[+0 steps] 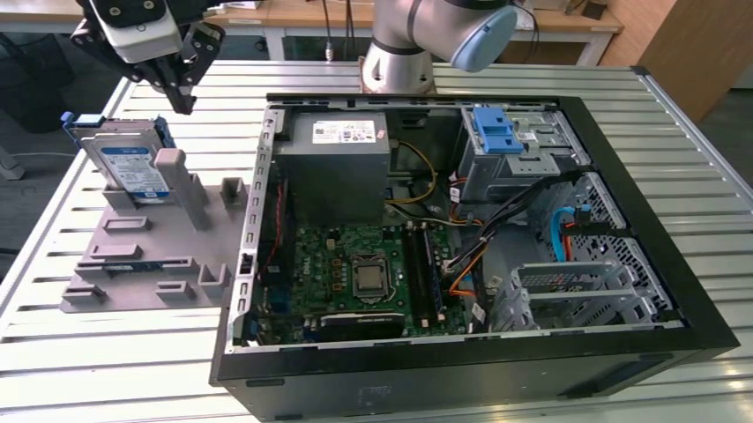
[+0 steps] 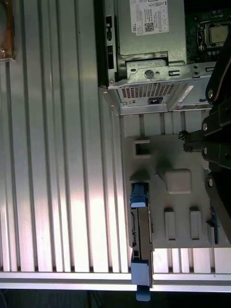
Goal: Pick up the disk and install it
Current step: 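Reach for the disk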
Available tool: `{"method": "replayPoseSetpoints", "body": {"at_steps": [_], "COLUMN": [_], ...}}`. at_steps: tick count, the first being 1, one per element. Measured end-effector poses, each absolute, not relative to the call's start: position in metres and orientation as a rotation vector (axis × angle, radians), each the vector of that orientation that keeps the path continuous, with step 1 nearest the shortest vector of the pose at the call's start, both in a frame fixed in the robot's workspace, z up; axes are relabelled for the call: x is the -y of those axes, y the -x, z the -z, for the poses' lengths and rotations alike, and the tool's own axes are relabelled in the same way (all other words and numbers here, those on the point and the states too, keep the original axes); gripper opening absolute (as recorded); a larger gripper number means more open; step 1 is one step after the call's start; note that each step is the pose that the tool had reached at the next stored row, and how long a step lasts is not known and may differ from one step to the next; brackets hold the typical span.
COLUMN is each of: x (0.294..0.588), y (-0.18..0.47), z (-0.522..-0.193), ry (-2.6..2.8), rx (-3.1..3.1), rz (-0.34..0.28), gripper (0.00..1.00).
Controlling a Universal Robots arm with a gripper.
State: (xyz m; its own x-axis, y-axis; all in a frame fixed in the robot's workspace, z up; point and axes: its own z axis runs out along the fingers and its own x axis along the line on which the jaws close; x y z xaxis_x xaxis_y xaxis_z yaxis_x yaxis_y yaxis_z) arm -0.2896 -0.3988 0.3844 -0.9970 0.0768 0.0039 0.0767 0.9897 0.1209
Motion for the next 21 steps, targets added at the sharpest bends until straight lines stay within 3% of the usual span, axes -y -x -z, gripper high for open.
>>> {"method": "replayPoseSetpoints", "body": {"at_steps": [21], "x": [0.391], "y": [0.306], "z": [-0.384], "ry": [-0.121], "rx": [-3.133], "rz": [-0.190], "gripper": [0.11]}}
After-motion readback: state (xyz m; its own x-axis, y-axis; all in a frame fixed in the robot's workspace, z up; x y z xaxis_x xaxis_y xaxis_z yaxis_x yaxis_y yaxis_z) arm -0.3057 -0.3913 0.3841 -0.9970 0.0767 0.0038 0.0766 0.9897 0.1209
